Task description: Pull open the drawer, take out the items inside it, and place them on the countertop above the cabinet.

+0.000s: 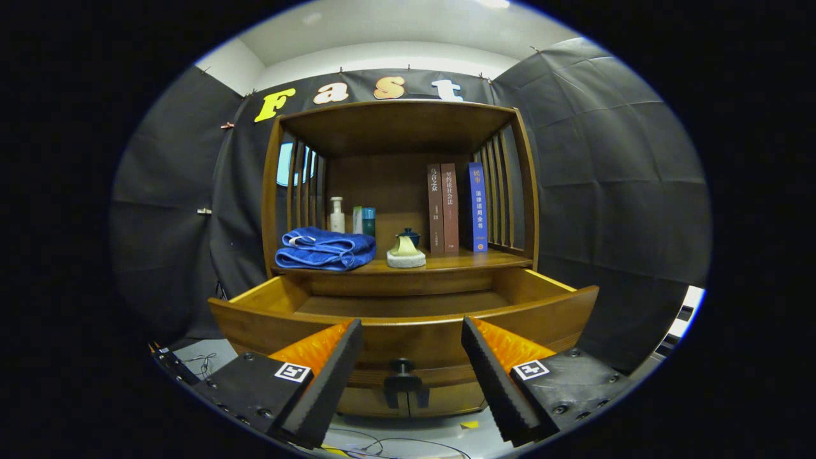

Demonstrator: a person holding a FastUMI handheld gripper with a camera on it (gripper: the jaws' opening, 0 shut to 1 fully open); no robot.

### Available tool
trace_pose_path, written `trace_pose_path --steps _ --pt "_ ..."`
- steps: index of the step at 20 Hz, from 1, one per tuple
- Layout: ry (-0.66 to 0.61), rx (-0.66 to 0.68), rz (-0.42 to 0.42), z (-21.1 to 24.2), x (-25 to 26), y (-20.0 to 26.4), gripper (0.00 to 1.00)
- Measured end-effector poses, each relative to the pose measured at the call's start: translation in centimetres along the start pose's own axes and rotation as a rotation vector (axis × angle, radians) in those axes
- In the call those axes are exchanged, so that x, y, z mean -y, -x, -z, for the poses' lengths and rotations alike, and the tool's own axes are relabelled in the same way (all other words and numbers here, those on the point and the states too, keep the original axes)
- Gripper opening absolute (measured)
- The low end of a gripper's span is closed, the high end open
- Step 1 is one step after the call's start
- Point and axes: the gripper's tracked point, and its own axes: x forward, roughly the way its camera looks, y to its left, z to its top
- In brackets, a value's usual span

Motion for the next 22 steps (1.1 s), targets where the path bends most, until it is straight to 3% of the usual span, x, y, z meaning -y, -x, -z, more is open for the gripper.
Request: trace_pose_path --steps 10,15,22 --pt "-0.066 -0.103 -0.05 6.6 -0.6 -2.9 0.99" --pt "-0.01 -0.131 -0.051 7.1 -0.3 -3.9 0.98" --pt "-0.074 -0.088 -0.047 6.5 -0.4 -4.1 0.98"
